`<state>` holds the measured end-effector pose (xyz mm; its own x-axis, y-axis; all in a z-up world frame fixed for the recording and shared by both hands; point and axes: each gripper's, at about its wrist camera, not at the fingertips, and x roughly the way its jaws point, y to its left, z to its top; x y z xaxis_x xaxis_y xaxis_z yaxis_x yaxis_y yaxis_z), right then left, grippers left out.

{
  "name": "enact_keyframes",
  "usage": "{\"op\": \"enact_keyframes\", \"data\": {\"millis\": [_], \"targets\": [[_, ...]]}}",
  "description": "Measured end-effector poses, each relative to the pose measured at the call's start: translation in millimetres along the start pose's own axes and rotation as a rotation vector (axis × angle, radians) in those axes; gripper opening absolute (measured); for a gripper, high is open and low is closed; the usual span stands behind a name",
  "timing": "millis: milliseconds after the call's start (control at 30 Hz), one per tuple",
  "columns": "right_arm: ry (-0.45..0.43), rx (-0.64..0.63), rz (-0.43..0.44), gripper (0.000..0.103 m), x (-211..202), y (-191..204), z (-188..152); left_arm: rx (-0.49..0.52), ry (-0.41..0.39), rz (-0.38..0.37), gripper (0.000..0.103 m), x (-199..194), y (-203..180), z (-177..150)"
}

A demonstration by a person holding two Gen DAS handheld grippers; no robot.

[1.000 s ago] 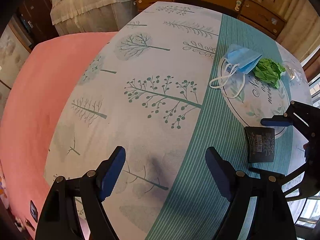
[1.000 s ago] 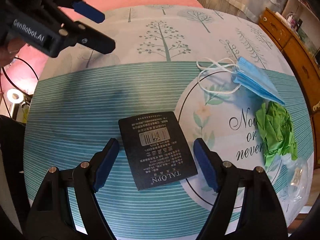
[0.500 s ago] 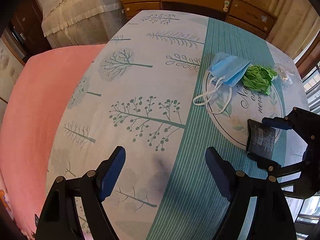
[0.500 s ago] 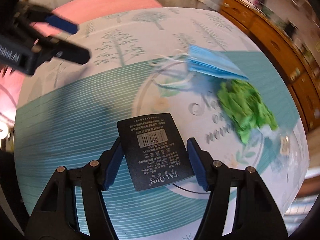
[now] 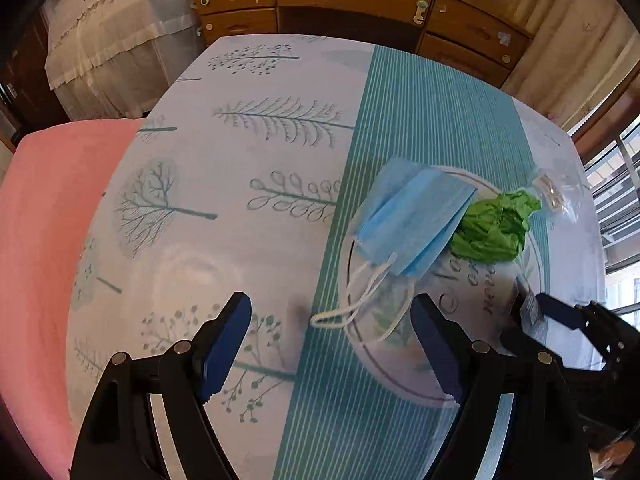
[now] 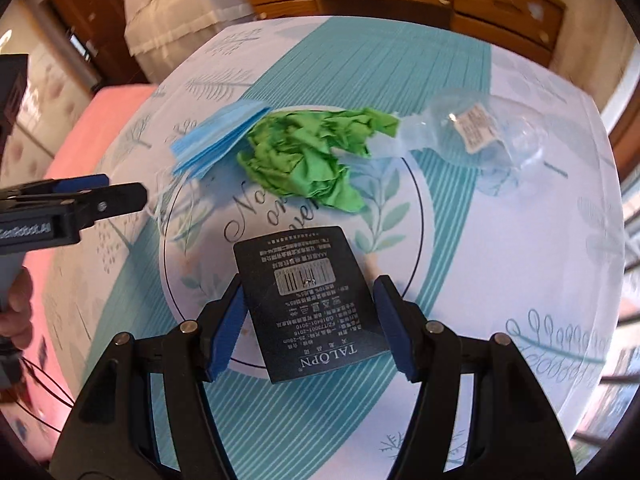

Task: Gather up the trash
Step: 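Grasp the blue face mask with the left gripper while the right grasps the black card, then carry the mask and black card over the bin and open both grippers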

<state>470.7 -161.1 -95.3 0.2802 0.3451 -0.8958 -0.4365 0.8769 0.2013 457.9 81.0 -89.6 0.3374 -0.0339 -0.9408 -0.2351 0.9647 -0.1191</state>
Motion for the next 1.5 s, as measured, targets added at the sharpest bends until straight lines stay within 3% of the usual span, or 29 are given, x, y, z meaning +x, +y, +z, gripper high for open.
{"op": "enact_keyframes", "data": {"millis": [133,467,567,633,700,800,1200,1500], "targets": [[-0.005,0.02,0.016,0.06,-2,-7,3,0.033,0.026,-0.044,0.083,18,-13,25],[-0.03,0.029,0.022,0.06,-2,-14,9,0.212,0.114,0.03,0.079,69,-49,55],[-0.038,0.023,0.016,0.06,0,-12,10,0.222,0.091,0.012,0.065,70,-53,63],[-0.043,0.019,0.008,0.06,-1,-12,9,0.23,0.079,0.006,0.051,69,-55,66],[-0.047,0.022,-0.001,0.06,-1,-10,7,0.239,0.067,0.003,0.026,68,-57,67],[-0.049,0.036,-0.01,0.06,-1,-8,6,0.248,0.062,0.007,0.011,64,-58,63],[-0.064,0.158,-0.042,0.06,-24,12,-31,0.227,-0.002,-0.036,0.008,2,-32,-9],[-0.151,0.252,-0.111,0.06,-79,75,-97,0.272,-0.08,-0.112,0.008,-80,8,-92]]}}
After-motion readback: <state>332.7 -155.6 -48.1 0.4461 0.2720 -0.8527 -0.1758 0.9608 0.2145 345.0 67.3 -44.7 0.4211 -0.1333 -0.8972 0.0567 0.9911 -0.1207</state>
